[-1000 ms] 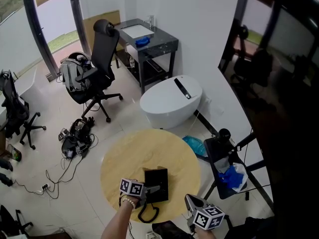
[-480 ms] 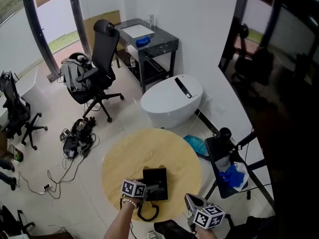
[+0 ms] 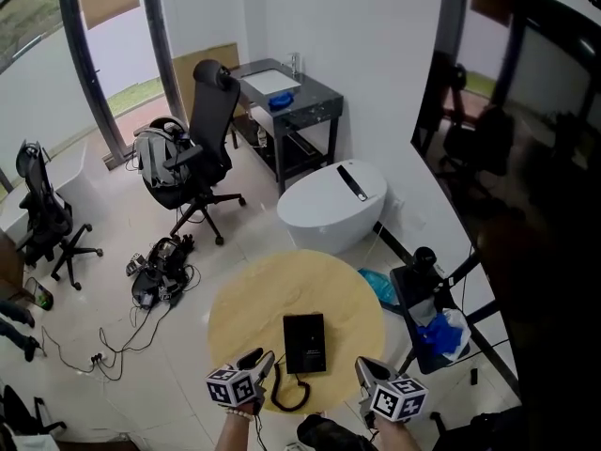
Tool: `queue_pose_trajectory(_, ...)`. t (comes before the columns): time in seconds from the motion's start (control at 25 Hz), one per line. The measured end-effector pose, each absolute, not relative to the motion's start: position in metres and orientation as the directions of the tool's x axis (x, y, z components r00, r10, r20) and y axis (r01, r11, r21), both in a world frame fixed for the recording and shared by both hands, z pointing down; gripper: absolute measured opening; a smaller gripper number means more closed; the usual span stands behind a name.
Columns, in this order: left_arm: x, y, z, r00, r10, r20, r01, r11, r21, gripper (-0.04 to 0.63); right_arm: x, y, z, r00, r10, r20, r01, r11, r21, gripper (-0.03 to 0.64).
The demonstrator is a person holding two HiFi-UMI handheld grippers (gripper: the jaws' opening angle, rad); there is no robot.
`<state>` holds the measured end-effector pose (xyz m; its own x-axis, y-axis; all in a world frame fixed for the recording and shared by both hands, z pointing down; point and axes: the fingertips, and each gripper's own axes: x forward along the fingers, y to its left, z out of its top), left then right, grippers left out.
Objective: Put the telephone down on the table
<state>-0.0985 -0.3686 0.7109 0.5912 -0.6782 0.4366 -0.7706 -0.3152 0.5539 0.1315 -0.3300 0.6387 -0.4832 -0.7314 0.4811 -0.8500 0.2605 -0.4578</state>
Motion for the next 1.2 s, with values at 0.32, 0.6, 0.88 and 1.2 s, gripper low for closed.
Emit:
queue_pose_trajectory(0.32,-0.130,-0.285,0.657,0.493,-0.768,0.409,-0.823,-0.259,0.506,0.000,0.110,-0.292,0.605,-0.499,-0.753,0.429,-0.851,0.333,-0.406,0.011)
queue_pose_trajectory(0.6,-0.132,-0.211,0.623,0.475,-0.798,0.371,-0.817,-0.244,0.523,0.000,0.088,-0.225,0.583,-0.505,-0.771,0.389,-0.848,0.361,-0.387,0.011)
queue_pose_trajectory(0.88,-0.113,-0.161,0.609,0.502,-0.791,0.350,-0.793,-0.259,0.551,0.000,0.081,-0.176,0.583,-0.513,-0.758,0.402,-0.844,0.361,-0.396,0.011)
queue_pose_trajectory(1.2,-0.088,-0.155,0.591,0.479,-0.810,0.338,-0.815,-0.267,0.514,0.000,0.080,-0.157,0.574,-0.557,-0.731,0.395,-0.823,0.421,-0.381,0.011)
